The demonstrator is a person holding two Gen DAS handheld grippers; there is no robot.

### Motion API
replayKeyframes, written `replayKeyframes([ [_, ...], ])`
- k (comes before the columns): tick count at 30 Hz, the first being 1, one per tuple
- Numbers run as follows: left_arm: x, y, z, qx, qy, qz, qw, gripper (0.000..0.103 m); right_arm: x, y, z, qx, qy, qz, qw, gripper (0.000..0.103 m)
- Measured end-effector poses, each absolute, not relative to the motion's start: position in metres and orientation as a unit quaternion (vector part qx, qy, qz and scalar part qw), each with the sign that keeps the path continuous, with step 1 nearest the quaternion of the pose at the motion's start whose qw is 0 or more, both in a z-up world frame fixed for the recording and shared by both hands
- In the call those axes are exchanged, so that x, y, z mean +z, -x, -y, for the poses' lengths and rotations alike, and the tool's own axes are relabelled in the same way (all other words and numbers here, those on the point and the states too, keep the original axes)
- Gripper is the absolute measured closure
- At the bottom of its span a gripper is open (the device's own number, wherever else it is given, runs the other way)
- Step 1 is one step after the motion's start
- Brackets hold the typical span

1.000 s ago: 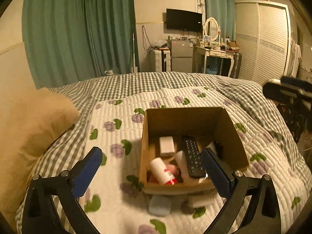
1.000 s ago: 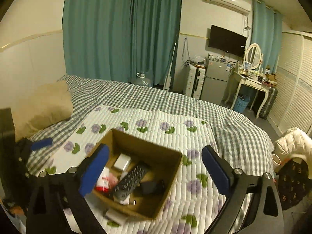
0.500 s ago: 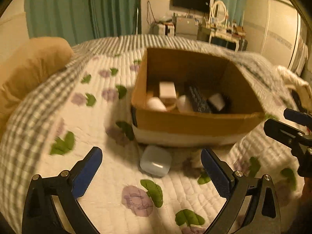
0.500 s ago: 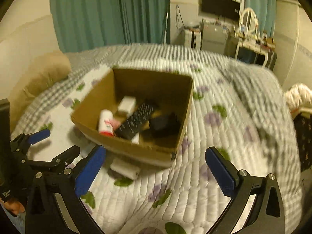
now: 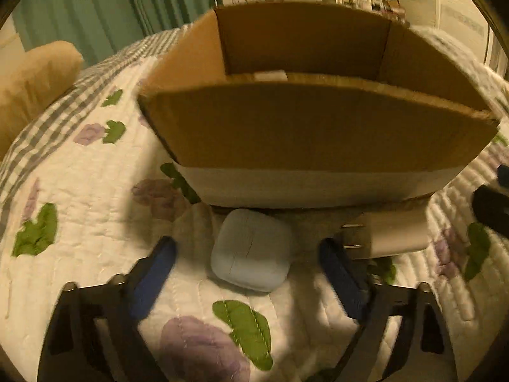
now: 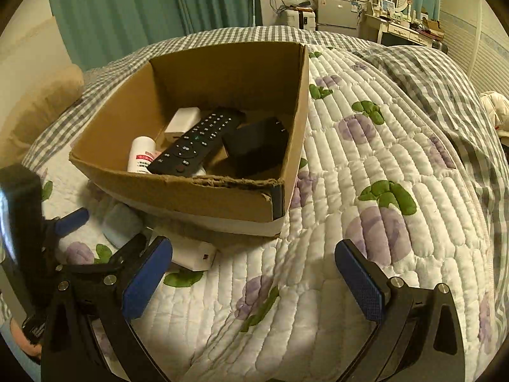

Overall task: Organize rigid objects
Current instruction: 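Grasp the light blue earbud case with the left gripper, then grasp the white rectangular block with the right gripper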

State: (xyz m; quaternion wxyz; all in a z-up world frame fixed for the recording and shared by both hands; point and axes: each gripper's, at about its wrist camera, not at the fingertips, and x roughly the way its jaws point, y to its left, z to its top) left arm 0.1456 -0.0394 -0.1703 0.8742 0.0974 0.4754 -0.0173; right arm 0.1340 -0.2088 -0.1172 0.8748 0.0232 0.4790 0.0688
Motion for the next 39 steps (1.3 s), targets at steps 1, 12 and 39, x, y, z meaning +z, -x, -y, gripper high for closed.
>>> replayKeyframes([
  [1,-0.174,-0.147,0.040,-0.020,-0.099,-0.481,0.871,0.032,-0.118,-0.135,0.208,0.068,-0.023,-0.479,0.875,0.000],
  [12,-0.149,-0.120,0.019,-0.045,-0.043,-0.446,0.893,0.050,-0.113,-0.128,0.201,0.067,-0.006,-0.470,0.880,0.001],
  [39,-0.124,-0.112,-0.013,-0.016,-0.044,-0.419,0.907,0.050,-0.172,-0.158,0.126,0.076,0.042,-0.535,0.840,0.030],
])
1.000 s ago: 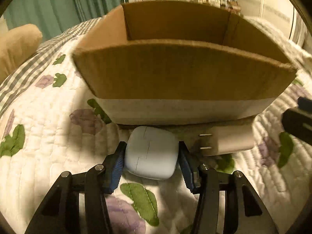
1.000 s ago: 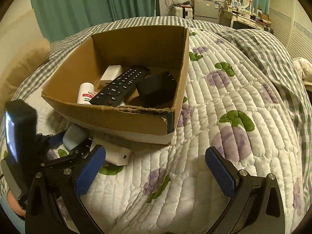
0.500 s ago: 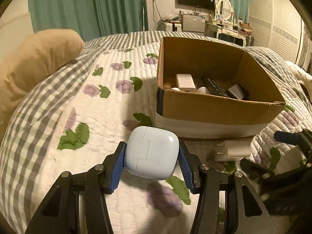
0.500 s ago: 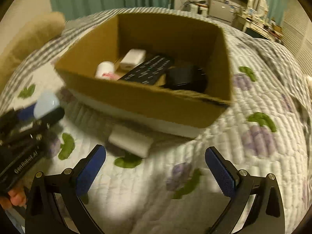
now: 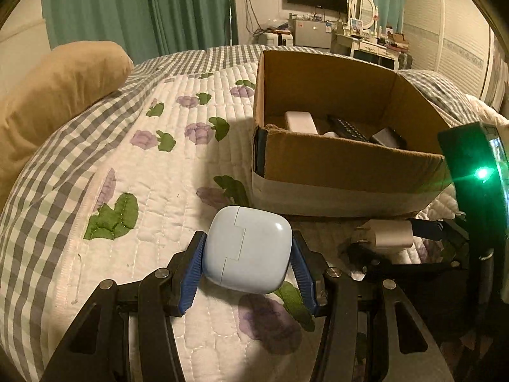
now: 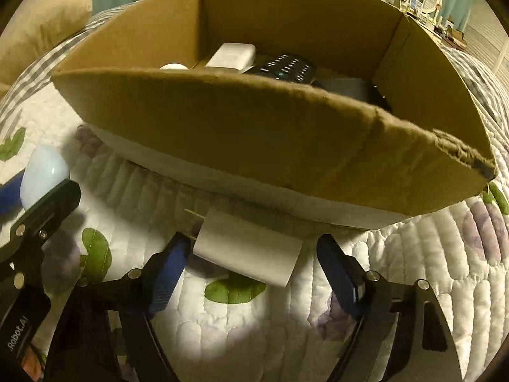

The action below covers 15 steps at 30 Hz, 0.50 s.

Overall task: Organize rigid objects
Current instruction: 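Grasp the white rectangular block with the right gripper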

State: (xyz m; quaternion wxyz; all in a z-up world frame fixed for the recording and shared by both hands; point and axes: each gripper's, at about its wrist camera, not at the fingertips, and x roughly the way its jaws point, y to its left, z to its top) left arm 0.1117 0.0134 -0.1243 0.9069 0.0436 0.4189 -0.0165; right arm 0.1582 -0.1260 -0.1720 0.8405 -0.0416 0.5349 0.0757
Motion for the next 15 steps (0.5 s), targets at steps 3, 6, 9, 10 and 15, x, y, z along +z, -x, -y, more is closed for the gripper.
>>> replayKeyframes([
  [3,-0.125,-0.112,-0.014,-0.016,-0.043,-0.420,0.907,0.050,-0.171,-0.156,0.128,0.084,0.039,-0.531,0.842,0.047],
  [6,-0.125,-0.112,-0.014,-0.016,-0.043,-0.419,0.907,0.050,-0.168,-0.151,0.129,0.084,0.043,-0.522,0.848,0.047],
  [9,-0.125,-0.112,-0.014,-0.016,-0.043,-0.419,0.907,0.050,-0.162,-0.143,0.132,0.085,0.039,-0.510,0.855,0.047],
  [10,-0.125,-0.112,-0.014,-0.016,-0.043,-0.419,0.907,0.050,-0.159,-0.138,0.135,0.085,0.037,-0.506,0.858,0.047],
  [15,-0.121,-0.108,-0.013,-0.021,-0.042,-0.415,0.909,0.050,-0.135,-0.122,0.146,0.086,0.028,-0.472,0.877,0.047],
])
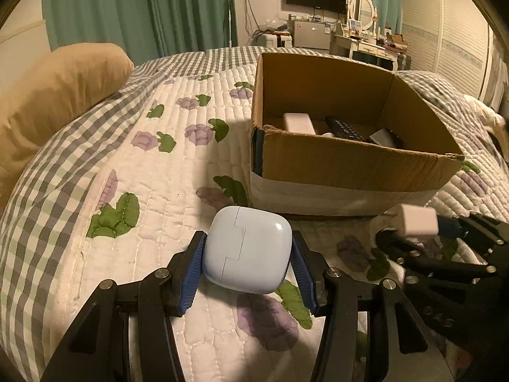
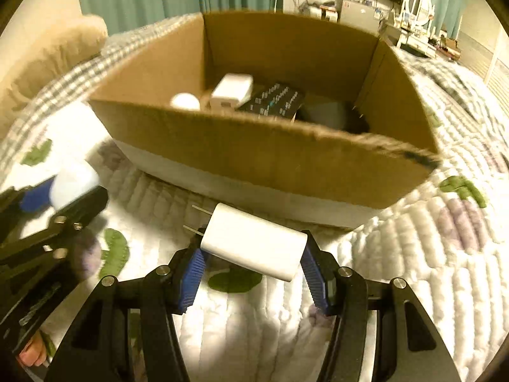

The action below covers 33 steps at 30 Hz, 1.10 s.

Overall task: Organize rigid objects
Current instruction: 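Grasp the white rectangular block with the right gripper, then drop the earbud case into the box with left gripper while right drops the block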

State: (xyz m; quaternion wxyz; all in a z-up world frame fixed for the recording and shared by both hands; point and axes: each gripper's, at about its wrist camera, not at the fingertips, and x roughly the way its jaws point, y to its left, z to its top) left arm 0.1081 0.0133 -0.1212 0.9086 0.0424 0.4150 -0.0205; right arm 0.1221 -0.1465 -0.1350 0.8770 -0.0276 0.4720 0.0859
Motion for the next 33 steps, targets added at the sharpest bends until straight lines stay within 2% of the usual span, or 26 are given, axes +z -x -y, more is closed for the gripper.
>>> replayKeyframes([
  [17,-0.058,-0.100,0.004,-0.046,-0.035,-0.375,0.925,0.050,-0.048,-0.100,0.167,0.105,0.022,-0.382,0.918,0.047],
  [26,-0.009,-0.139,0.033,-0.066,-0.063,-0.332,0.939,0.050,0.012,-0.142,0.179,0.104,0.041,-0.336,0.935,0.047],
  [33,0.010,-0.183,0.054,-0.084,-0.084,-0.312,0.943,0.050,0.034,-0.183,0.189,0.109,0.037,-0.330,0.937,0.047],
])
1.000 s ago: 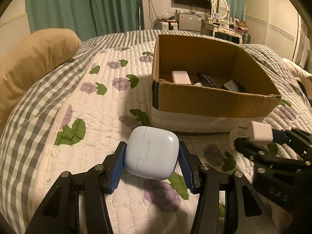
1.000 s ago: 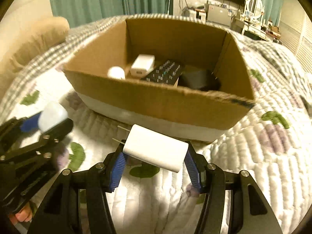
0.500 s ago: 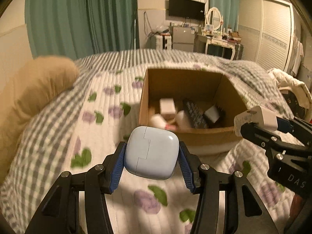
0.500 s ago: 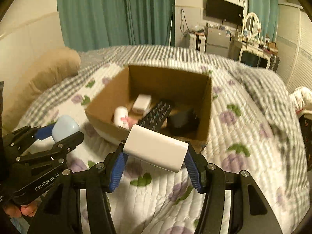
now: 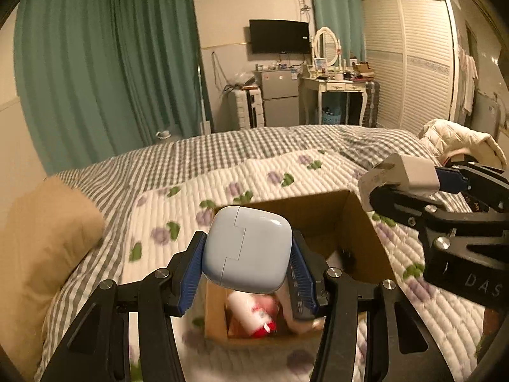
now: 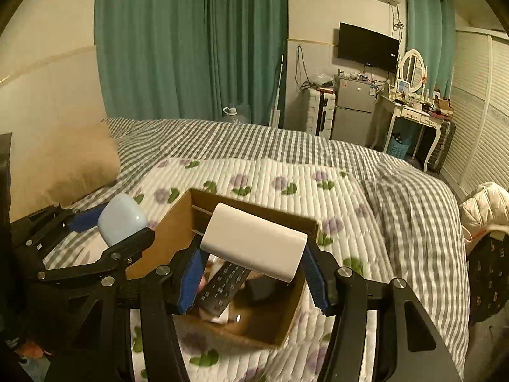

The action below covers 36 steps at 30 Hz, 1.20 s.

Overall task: Organize rigid objects
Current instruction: 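Drop the earbud case into the box with left gripper while right drops the block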

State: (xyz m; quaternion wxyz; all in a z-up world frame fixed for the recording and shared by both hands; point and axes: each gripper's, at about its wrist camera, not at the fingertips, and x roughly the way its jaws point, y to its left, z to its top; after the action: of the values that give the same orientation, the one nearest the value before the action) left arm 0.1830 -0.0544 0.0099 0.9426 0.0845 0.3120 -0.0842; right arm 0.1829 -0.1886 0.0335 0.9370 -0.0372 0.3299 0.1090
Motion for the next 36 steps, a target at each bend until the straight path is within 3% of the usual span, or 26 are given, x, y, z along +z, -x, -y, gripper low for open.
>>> replayKeyframes([
  [22,-0.083,-0.286,0.082,-0.122,-0.085,-0.417,0.897,0.047,-0.041,-0.280,0.211,0.103,0.034,-0.386,0.916,0.047],
  [24,-0.083,-0.286,0.079,-0.118,-0.080,-0.416,0.898,0.032,-0.048,-0.281,0.214,0.104,0.028,-0.391,0.914,0.047],
  [25,-0.080,-0.285,0.077,-0.114,-0.074,-0.412,0.901,0.017,-0.049,-0.281,0.216,0.104,0.027,-0.391,0.914,0.047],
  [26,-0.077,-0.284,0.075,-0.112,-0.068,-0.405,0.905,0.011,-0.051,-0.282,0.217,0.104,0.024,-0.393,0.913,0.047],
  [36,-0.055,-0.263,0.052,-0.079,-0.050,-0.379,0.921,0.011,-0.058,-0.292,0.216,0.105,0.017,-0.407,0.907,0.047],
])
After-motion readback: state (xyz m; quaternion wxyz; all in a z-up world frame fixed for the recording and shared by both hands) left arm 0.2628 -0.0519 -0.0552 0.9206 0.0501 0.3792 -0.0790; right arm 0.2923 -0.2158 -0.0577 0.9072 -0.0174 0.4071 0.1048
